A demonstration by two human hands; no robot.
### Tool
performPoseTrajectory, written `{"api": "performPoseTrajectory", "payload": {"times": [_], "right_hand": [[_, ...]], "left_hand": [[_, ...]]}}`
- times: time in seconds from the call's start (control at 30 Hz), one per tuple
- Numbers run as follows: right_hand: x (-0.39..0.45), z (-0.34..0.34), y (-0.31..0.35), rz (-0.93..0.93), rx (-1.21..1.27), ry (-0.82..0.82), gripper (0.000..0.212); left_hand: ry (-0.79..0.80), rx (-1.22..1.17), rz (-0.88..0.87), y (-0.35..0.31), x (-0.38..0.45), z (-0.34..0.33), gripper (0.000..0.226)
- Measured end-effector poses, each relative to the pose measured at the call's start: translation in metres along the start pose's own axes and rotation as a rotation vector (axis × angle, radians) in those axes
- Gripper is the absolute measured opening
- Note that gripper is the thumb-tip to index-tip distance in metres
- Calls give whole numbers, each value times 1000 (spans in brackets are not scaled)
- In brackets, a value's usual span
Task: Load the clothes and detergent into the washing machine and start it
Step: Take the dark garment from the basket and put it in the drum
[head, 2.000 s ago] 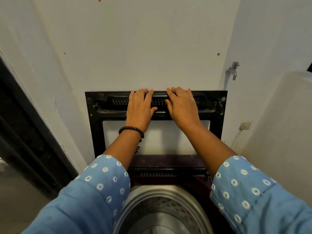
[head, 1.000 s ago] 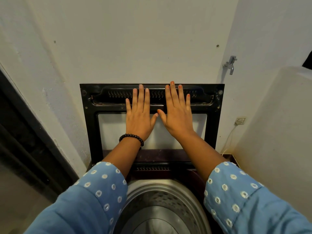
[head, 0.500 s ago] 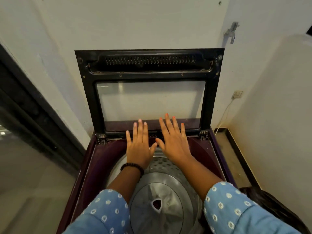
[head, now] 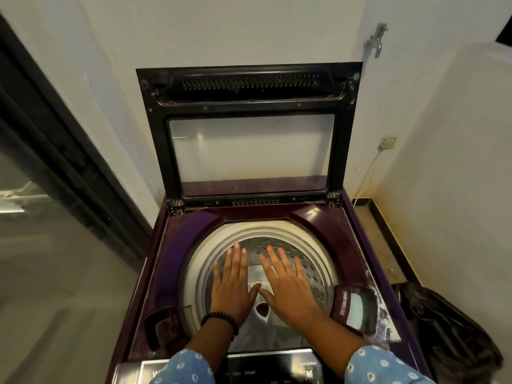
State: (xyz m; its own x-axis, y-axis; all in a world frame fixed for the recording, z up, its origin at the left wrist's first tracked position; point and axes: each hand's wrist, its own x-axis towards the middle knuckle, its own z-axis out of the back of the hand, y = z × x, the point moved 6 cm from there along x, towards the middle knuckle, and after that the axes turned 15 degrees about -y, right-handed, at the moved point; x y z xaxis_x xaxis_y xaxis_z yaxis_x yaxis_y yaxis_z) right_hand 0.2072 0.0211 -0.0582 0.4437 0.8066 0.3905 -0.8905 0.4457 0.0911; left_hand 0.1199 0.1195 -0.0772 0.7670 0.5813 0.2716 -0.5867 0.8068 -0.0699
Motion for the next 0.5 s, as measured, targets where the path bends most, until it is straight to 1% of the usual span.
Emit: {"api": "performPoseTrajectory", "payload": {"times": [0.07, 0.13, 0.3, 0.43, 0.5], "right_hand": [[-8, -1, 6, 2, 16, 18, 94], [-9, 2, 6, -2, 12, 28, 95], [-12, 5, -3, -73, -30, 88, 90], [-12, 10, -4, -83, -27, 91, 81], [-11, 12, -2, -83, -37, 95, 80]], "left_hand": [[-5, 4, -6, -2, -1, 5, 79], [-7, 0, -10, -3, -4, 7, 78], [-23, -13, -55, -2, -7, 8, 79], [-23, 4, -91, -3, -7, 12, 80], [-43, 9, -107, -2, -7, 14, 80]]}}
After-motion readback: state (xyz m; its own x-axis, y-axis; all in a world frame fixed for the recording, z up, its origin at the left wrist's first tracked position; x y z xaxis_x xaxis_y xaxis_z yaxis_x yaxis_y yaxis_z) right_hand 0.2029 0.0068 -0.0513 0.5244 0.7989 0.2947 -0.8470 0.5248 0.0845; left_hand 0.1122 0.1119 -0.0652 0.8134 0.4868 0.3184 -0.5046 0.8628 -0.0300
